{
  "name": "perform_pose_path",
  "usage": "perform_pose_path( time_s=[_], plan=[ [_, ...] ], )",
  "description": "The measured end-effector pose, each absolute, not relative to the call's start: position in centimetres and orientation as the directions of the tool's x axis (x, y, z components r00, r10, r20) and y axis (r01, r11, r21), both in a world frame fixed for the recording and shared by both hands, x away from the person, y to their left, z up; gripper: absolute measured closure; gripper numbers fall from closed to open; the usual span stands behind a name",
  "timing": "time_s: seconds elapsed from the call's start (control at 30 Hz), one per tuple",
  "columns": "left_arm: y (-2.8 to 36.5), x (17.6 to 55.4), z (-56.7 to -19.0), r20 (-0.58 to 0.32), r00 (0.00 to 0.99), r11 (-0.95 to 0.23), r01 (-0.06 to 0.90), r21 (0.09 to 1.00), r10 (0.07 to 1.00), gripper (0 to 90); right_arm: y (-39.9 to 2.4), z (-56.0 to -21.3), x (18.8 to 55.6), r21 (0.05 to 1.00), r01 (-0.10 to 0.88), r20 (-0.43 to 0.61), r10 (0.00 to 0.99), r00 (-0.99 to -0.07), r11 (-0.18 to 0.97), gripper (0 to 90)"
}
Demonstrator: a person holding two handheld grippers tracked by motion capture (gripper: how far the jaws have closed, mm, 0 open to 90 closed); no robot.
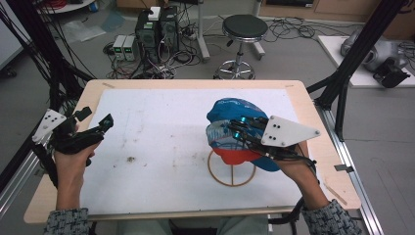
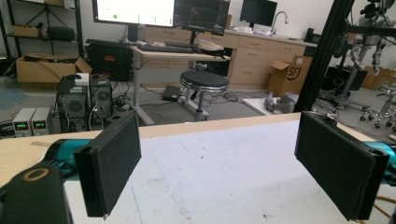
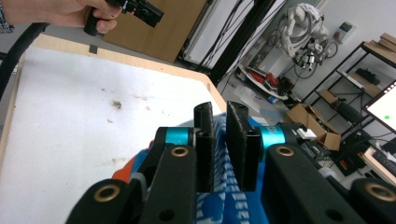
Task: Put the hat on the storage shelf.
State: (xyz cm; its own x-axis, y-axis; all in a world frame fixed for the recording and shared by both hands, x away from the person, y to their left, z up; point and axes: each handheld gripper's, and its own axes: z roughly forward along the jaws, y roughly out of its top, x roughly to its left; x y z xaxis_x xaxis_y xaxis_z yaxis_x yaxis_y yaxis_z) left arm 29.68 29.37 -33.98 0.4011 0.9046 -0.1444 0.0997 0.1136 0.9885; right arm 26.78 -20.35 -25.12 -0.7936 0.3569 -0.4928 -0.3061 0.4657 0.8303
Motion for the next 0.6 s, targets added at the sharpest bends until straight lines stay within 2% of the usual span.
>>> perform_pose_path(
  time_s=[0.23, 0.3, 0.47, 0.6],
  plan=[
    [29.5, 29.6, -33.9, -0.148, 0.4, 0.118, 0.097, 0.988, 0.905, 14.6, -20.2, -24.9, 26.6, 0.846, -0.302, -0.483, 0.39, -0.784, 0.439, 69.2],
    [29.4, 29.6, -33.9, -0.148, 0.402, 0.119, 0.097, 0.988, 0.904, 14.7, -20.3, -24.7, 26.7, 0.849, -0.308, -0.483, 0.392, -0.783, 0.43, 68.3],
    [29.4, 29.6, -33.9, -0.149, 0.402, 0.12, 0.096, 0.988, 0.904, 14.6, -21.1, -24.4, 26.6, 0.869, -0.294, -0.465, 0.451, -0.762, 0.398, 61.5],
    [29.5, 29.6, -33.9, -0.147, 0.401, 0.118, 0.098, 0.988, 0.904, 14.6, -22.6, -24.2, 26.9, 0.905, -0.259, -0.407, 0.513, -0.756, 0.337, 57.5]
  ],
)
